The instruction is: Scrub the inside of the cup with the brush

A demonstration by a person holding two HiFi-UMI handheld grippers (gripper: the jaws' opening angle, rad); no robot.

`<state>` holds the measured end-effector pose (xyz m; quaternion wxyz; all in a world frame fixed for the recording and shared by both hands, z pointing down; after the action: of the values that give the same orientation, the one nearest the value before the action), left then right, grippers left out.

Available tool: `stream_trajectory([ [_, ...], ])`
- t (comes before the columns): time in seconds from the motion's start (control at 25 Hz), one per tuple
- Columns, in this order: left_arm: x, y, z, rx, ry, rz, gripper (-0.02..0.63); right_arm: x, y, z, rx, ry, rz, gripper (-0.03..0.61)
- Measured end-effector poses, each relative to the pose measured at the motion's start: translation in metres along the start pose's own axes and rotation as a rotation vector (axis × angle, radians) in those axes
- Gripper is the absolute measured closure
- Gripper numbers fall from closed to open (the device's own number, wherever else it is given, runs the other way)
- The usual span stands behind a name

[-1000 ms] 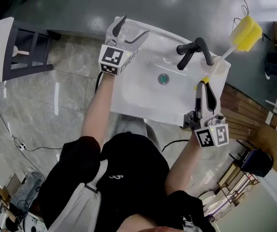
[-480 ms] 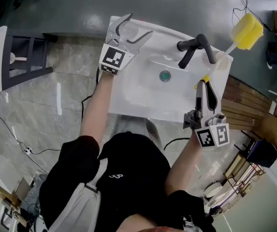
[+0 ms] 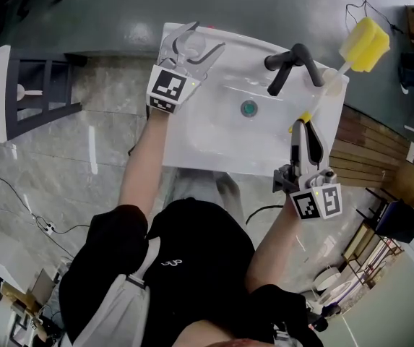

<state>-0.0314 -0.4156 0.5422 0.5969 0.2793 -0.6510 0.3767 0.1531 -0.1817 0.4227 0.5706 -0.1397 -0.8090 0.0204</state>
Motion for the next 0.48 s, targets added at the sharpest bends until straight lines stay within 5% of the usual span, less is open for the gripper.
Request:
stream_trajectory([
  [0.48,-0.068,0.052,-0.063,0.046,-0.139,0.037,0.322,-0.016,0.035,-0.005,-0.118,0.033,-0.037,0.529],
])
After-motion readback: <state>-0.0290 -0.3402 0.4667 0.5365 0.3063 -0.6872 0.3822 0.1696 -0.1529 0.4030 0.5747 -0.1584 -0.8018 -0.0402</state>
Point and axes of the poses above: the fingertips, and each gripper's own axes: y backward along the fingers, z to its left, x out of its underside, the point moved 6 cm from there along y, backward along the fingers, and after that the axes turned 4 degrees about -x, right-handed, at the moved point
